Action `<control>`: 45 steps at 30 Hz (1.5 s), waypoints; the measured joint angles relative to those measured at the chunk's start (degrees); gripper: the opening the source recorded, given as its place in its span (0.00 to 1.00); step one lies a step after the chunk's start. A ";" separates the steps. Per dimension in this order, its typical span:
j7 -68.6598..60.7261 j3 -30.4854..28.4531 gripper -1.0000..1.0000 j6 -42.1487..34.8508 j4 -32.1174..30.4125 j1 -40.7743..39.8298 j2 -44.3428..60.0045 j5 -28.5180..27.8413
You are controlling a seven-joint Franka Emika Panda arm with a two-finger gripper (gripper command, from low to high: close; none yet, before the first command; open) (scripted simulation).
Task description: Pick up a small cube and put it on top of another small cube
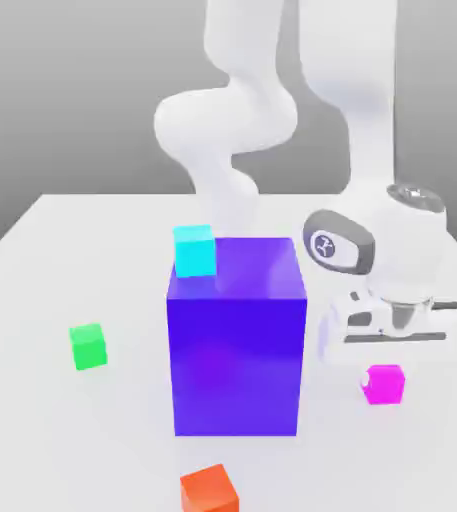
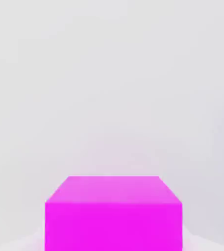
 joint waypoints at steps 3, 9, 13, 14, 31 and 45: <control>-4.88 5.51 0.00 -4.28 -1.36 -3.98 -5.64 6.43; -17.16 9.90 0.00 -9.45 1.88 -4.21 -13.11 17.16; -27.67 8.21 0.00 -10.38 5.51 -7.36 -15.45 18.39; -30.47 6.34 0.00 -10.84 5.48 -7.42 -16.38 18.17; -70.19 -25.36 0.00 -18.88 -3.87 -39.35 -31.55 7.57; -83.13 -38.96 0.00 -13.39 -13.25 -41.63 -25.85 15.82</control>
